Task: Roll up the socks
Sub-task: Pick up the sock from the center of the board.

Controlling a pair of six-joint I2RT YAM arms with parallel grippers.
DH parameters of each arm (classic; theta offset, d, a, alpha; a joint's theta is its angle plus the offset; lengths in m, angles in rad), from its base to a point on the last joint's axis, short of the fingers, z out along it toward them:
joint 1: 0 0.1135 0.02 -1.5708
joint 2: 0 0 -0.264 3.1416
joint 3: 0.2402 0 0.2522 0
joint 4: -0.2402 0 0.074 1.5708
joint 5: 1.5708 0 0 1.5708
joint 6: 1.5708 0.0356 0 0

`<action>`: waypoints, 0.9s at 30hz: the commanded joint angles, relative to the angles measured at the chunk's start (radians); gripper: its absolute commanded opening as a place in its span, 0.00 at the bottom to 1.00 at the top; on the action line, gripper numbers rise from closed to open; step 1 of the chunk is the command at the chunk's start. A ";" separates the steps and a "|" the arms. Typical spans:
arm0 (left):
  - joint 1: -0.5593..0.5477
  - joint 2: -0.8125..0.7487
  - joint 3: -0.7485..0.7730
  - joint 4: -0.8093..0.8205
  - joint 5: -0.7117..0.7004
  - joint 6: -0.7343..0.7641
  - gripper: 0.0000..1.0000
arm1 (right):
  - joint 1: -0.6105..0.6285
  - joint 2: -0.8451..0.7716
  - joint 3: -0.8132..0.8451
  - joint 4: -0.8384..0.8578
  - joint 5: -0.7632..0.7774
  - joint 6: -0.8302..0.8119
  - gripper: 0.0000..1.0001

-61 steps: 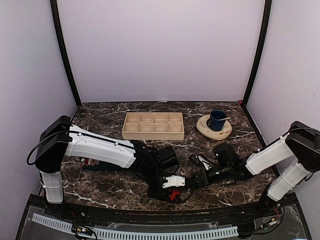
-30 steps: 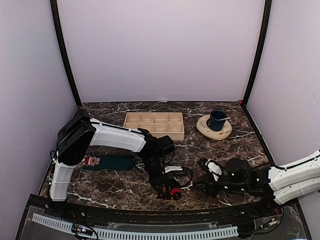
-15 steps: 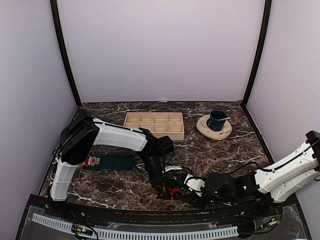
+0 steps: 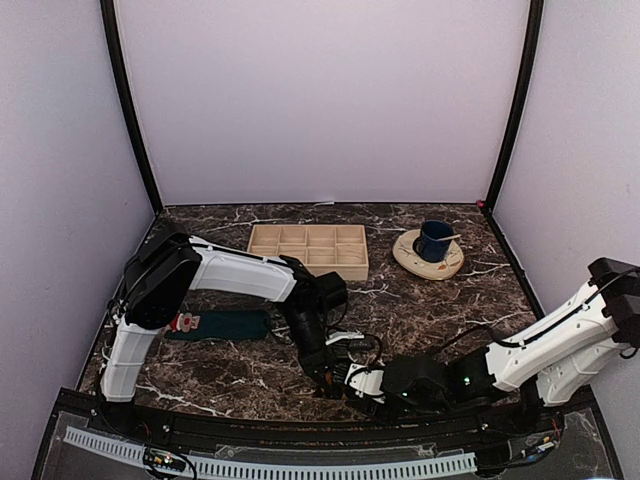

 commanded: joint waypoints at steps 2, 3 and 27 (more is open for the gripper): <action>-0.005 0.067 -0.020 -0.037 -0.122 0.023 0.00 | 0.010 0.033 0.037 0.014 0.022 -0.057 0.46; -0.005 0.067 -0.019 -0.037 -0.122 0.023 0.00 | 0.010 0.038 0.039 0.017 0.022 -0.061 0.46; -0.004 0.077 -0.009 -0.041 -0.122 0.025 0.00 | -0.052 0.125 0.070 0.006 -0.084 -0.097 0.17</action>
